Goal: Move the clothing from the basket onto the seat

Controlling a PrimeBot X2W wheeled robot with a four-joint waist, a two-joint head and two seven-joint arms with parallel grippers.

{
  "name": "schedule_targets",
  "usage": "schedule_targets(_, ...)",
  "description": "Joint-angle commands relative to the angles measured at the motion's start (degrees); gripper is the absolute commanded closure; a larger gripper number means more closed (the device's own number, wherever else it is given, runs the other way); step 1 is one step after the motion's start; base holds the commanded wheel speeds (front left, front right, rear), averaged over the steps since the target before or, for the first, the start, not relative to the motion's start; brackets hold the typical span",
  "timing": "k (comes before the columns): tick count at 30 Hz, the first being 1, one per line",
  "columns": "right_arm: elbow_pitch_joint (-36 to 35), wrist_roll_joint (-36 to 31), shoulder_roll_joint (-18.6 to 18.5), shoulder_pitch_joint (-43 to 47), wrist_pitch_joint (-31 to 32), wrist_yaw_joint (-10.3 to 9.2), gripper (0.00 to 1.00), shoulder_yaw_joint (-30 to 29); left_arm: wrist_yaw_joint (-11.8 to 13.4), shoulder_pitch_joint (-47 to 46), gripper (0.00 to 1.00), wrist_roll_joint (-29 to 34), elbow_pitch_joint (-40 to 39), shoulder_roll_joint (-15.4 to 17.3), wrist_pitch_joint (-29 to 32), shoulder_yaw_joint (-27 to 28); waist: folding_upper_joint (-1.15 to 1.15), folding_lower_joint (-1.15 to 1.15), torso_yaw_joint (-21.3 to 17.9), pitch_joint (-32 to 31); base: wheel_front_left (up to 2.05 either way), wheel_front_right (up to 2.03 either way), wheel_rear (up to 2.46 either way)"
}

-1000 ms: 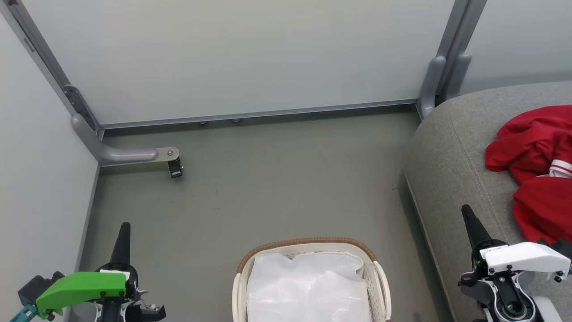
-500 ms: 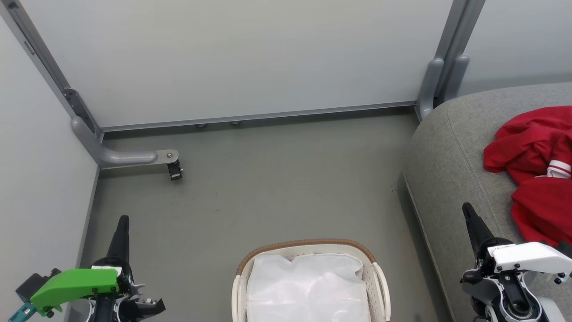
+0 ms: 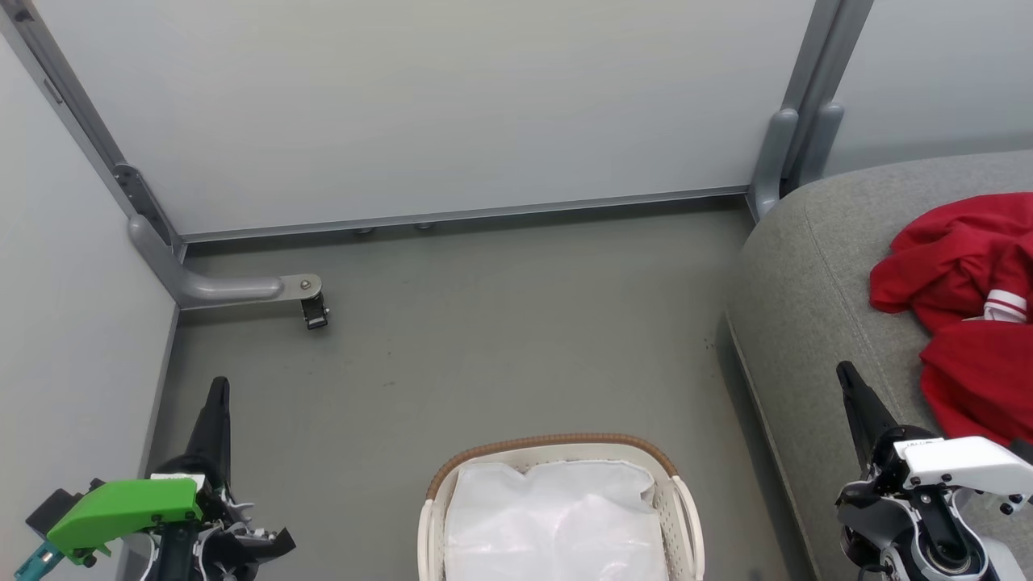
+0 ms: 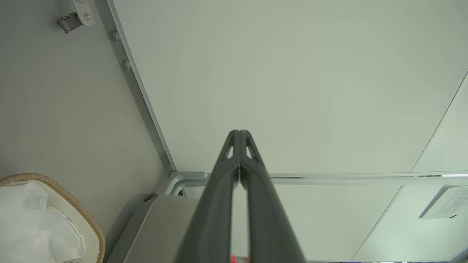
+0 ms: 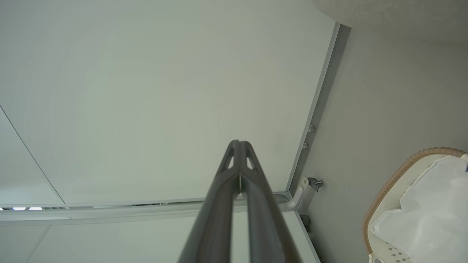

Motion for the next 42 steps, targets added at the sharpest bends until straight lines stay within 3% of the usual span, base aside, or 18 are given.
schedule_targets(1,-0.33,1.14,-0.12,0.48,0.38,-0.02,1.0,-0.26,-0.35,-0.87,1.0,-1.21,-0.41,0.39,0.29,0.22,0.63,0.0,-0.02,-0.04,0.0,0.0,0.0)
schedule_targets(42,-0.37,1.74,-0.12,0.51,0.55,-0.02,1.0,-0.29,-0.38,-0.84,1.0,-1.67,-0.44,0.39,0.56,0.27,0.64,0.0,-0.06,-0.11,0.0,0.0,0.0)
